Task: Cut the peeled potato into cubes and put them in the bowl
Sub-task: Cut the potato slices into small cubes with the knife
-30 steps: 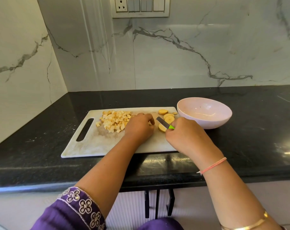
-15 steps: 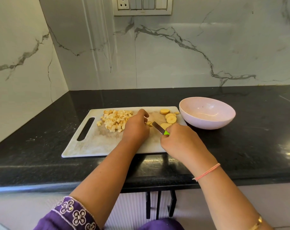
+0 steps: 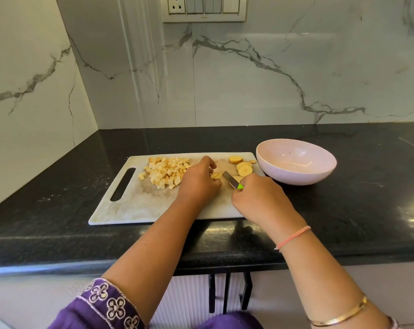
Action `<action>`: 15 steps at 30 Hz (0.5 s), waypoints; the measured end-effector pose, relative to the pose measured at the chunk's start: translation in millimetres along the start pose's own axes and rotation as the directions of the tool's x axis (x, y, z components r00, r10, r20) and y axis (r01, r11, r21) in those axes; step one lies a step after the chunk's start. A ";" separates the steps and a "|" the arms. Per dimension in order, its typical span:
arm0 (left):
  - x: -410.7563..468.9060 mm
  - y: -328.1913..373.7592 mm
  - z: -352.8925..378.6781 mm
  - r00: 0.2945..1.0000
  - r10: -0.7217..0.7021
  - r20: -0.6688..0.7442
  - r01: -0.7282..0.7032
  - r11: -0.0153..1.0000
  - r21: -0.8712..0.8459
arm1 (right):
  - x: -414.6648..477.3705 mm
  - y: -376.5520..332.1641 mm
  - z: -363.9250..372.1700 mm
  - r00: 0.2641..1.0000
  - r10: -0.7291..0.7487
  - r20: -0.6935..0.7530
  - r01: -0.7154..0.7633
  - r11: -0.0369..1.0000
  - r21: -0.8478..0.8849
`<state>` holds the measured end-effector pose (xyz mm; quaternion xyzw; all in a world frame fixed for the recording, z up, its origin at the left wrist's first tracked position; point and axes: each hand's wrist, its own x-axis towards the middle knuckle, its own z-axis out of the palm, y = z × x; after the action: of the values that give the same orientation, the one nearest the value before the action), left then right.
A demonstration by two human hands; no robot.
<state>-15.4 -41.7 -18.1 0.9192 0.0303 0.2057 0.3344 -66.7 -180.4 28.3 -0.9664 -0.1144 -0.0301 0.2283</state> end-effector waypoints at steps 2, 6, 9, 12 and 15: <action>0.9 1.6 1.5 1.000 -0.001 -0.002 0.001 1.000 0.002 | 0.0 0.0 2.1 1.000 0.007 -0.002 -0.007 1.000 -0.008; 1.7 -1.2 -0.6 1.000 -0.023 0.000 0.023 1.000 -0.001 | -1.5 -2.9 3.1 1.000 -0.014 0.007 0.014 1.000 -0.005; 3.2 -3.4 -1.0 0.999 -0.037 0.009 0.037 0.999 -0.006 | -1.3 0.1 -0.4 1.000 -0.022 -0.014 0.022 1.000 -0.014; 3.7 -1.7 1.3 0.999 -0.036 0.026 0.036 0.999 0.001 | 1.2 2.7 -4.1 0.998 -0.033 -0.046 0.033 0.999 -0.011; 3.1 -1.2 1.5 1.000 -0.024 0.011 0.024 0.999 0.034 | 4.4 -1.3 -0.1 0.996 -0.068 -0.060 0.066 0.997 -0.032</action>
<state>-11.9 -41.0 -18.8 0.9254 0.0429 0.1960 0.3214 -62.7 -178.4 29.4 -0.9639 -0.1393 -0.0690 0.2162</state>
